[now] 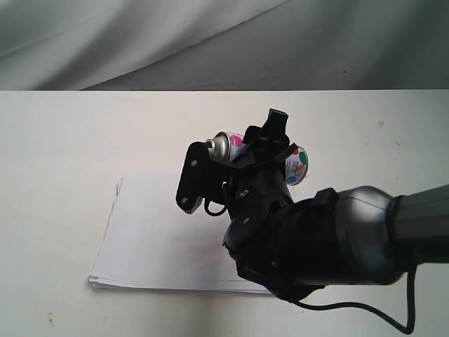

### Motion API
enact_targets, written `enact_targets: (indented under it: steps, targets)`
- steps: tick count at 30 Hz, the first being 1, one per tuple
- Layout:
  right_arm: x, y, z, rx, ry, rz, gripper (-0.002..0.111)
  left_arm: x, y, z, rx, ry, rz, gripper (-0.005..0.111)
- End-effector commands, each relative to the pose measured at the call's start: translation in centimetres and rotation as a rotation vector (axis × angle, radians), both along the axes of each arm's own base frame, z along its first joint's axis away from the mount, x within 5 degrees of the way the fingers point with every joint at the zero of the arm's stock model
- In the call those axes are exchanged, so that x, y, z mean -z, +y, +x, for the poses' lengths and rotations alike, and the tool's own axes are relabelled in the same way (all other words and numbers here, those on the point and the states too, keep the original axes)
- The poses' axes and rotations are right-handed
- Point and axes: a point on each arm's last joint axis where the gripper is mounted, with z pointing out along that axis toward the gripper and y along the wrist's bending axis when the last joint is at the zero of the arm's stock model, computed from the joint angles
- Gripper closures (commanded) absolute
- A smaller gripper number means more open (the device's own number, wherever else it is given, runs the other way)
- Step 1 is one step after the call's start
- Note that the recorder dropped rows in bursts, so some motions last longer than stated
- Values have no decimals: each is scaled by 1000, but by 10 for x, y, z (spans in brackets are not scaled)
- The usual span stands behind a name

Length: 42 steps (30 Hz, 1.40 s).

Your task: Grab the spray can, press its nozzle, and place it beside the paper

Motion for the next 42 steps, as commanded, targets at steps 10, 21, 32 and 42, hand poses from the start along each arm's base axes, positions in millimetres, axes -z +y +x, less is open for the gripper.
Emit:
enact_targets:
  steps: [10,21,32,42]
  targets:
    - [-9,-1,2,4,-59,-25,108,-8,-2,2,27,-105,20,107]
    - [-9,-1,2,3,-58,-27,108,-19,-5,3,41,-226,-79,107]
    - [-9,-1,2,4,-59,-25,108,-21,-5,3,-8,-273,-557,107]
    - [-9,-1,2,4,-59,-25,108,-98,-10,9,71,-133,-228,107]
